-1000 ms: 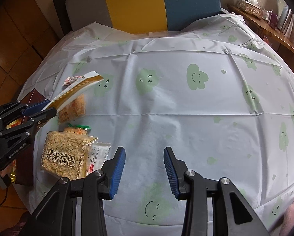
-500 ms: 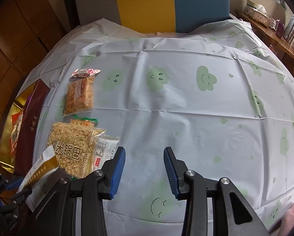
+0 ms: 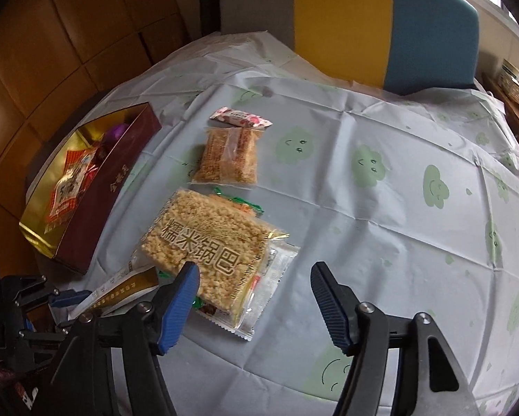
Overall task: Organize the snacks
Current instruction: 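Grasp the clear rice-cracker bag with the right tool while the left tool holds the bar packet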
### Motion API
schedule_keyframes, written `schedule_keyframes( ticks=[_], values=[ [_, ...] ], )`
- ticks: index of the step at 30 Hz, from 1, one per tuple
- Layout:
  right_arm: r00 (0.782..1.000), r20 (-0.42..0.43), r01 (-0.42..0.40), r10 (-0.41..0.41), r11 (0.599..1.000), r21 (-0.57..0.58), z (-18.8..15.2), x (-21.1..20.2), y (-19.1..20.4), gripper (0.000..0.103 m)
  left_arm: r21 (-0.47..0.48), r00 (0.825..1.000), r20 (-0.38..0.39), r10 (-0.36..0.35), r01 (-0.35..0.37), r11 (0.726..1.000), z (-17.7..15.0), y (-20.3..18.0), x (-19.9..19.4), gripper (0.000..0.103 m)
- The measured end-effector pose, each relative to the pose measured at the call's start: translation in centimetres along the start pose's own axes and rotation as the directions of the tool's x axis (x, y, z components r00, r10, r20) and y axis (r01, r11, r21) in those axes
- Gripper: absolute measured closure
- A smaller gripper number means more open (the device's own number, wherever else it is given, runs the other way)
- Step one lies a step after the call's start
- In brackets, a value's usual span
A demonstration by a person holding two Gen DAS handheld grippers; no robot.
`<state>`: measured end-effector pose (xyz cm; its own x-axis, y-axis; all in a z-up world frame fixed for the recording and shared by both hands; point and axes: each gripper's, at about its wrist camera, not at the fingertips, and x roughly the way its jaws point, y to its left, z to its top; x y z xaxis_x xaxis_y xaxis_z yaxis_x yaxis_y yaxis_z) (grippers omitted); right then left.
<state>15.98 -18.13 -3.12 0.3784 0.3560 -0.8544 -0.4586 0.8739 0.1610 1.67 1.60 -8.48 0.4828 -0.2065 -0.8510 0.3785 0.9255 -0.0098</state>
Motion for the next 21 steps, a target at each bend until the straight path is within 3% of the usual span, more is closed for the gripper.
schedule_keyframes(
  ticks=[2, 4, 9, 13, 15, 17, 21],
  values=[
    [1.000, -0.028, 0.010, -0.012, 0.995, -0.095, 0.8, 0.0, 1.6, 0.028, -0.004, 1.000, 0.005, -0.004, 0.004, 1.000, -0.1, 0.0, 0.0, 0.076],
    [0.997, -0.072, 0.004, -0.019, 0.979, -0.204, 1.6, 0.5, 3.5, 0.017, -0.010, 1.000, 0.010, -0.009, 0.009, 1.000, -0.1, 0.2, 0.0, 0.076],
    [0.968, -0.218, 0.001, -0.121, 0.876, -0.483, 3.4, 3.8, 7.9, 0.017, -0.027, 1.000, 0.013, -0.024, 0.024, 0.999, -0.1, 0.4, 0.0, 0.076],
    [0.936, -0.295, -0.010, -0.194, 0.819, -0.573, 4.2, 7.4, 9.2, 0.017, -0.034, 0.999, 0.014, -0.031, 0.031, 0.999, -0.1, 0.6, 0.0, 0.076],
    [0.933, -0.293, 0.008, -0.210, 0.825, -0.565, 4.5, 8.4, 9.2, 0.017, -0.038, 0.999, 0.016, -0.031, 0.032, 0.999, -0.1, 0.6, -0.1, 0.076],
    [0.947, -0.267, 0.019, -0.178, 0.862, -0.507, 4.9, 8.0, 8.4, 0.024, -0.038, 0.999, 0.016, -0.029, 0.030, 0.999, -0.1, 0.5, -0.1, 0.076],
    [0.977, -0.186, 0.034, -0.103, 0.938, -0.344, 5.1, 5.2, 5.4, 0.071, -0.038, 1.000, 0.021, -0.021, 0.021, 0.999, -0.2, 0.3, -0.1, 0.076]
  ],
)
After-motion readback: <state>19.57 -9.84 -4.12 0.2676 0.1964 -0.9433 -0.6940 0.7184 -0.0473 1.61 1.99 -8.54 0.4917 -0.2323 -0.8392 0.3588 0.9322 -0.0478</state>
